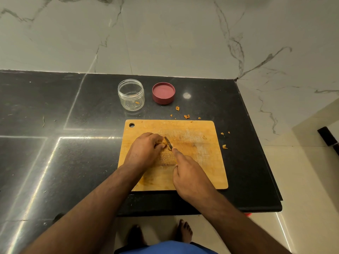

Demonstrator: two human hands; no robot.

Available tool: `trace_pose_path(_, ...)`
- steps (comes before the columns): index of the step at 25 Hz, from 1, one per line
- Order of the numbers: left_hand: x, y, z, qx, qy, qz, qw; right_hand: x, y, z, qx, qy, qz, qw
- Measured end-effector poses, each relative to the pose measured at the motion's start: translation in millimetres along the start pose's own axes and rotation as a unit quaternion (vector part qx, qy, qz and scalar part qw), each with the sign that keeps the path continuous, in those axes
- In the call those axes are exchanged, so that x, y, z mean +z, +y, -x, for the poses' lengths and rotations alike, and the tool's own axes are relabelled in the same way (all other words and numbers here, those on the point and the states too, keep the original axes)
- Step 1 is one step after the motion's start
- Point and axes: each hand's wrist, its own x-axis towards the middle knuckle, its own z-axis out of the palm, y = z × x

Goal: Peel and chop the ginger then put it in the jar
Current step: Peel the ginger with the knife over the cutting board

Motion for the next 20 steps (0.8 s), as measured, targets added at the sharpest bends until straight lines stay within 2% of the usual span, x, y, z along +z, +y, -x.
trace_pose_path(20, 2, -2, -3, 0.009, -0.002, -0.011, 1.000, 7, -12, -5, 0.019, -0.030, 0.048, 0.998)
